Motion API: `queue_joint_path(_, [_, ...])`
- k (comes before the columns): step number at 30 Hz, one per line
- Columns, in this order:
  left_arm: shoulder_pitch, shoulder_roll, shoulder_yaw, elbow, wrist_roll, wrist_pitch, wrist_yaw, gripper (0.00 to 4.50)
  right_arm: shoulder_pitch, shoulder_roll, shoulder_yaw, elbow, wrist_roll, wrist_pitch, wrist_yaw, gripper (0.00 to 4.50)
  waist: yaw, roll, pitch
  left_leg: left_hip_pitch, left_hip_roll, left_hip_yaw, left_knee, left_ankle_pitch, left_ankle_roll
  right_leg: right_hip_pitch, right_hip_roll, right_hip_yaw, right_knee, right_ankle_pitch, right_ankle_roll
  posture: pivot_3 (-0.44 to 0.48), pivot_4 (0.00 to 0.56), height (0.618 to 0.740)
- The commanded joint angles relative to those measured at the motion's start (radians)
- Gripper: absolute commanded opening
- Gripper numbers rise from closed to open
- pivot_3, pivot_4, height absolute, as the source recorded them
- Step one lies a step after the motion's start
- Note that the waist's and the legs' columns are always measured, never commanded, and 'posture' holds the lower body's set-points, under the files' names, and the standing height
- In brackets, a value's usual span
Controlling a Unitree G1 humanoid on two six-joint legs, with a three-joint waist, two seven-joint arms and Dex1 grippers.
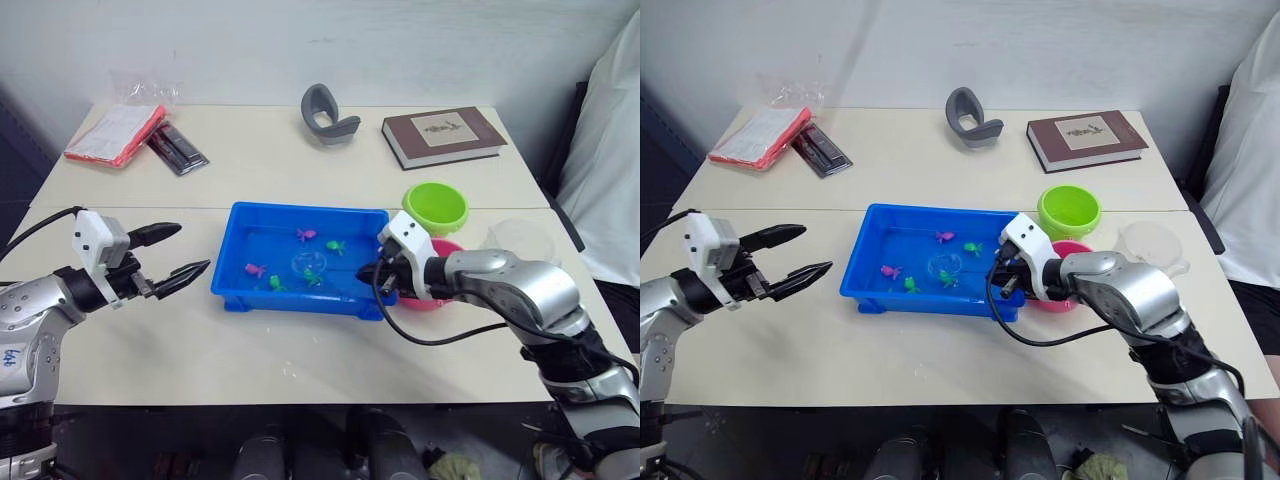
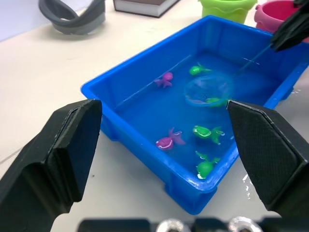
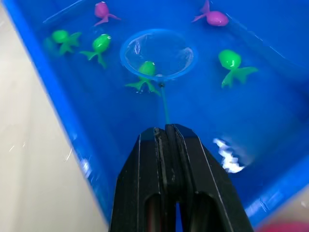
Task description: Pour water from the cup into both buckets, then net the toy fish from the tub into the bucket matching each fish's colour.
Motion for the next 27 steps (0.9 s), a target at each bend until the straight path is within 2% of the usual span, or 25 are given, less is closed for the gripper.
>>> queue_joint_path(1, [-0.031,0.03,-0.014,0.01,0.002,0.019,-0.013,4.44,-0.055,0.053,0.01,0.054,-0.057,0.028,-0.036,0.0,-0.001,0.0,0.0,0.0,0.0,0.0,0.0,0.0,0.0,0.0,0.001,0.0,0.0,0.0,0.0,0.0,0.15,0.74])
queue_joint_path(11, [-0.021,0.027,-0.022,-0.007,-0.007,0.039,-0.01,4.44,-0.126,0.185,-0.031,0.199,-0.174,-0.042,-0.081,0.0,-0.019,0.0,0.0,-0.001,0.0,0.0,0.0,0.0,0.0,0.0,0.0,-0.001,0.0,0.0,0.0,0.0,0.15,0.74])
queue_joint_path(20, [-0.016,0.014,-0.035,-0.02,-0.012,0.053,-0.011,4.44,-0.06,0.204,-0.075,0.085,-0.177,-0.105,-0.048,0.0,-0.022,0.0,0.0,-0.001,0.0,0.0,0.0,0.001,0.0,-0.001,0.0,0.0,0.0,0.0,0.0,0.0,0.15,0.74])
queue_joint_path(27, [-0.021,0.014,-0.05,-0.011,-0.012,0.055,-0.027,4.44,0.027,0.125,-0.096,-0.06,-0.164,-0.188,0.06,0.0,-0.02,0.0,0.0,-0.001,-0.001,-0.001,0.0,0.001,0.0,-0.001,0.0,0.0,0.0,0.0,0.0,0.0,0.15,0.74])
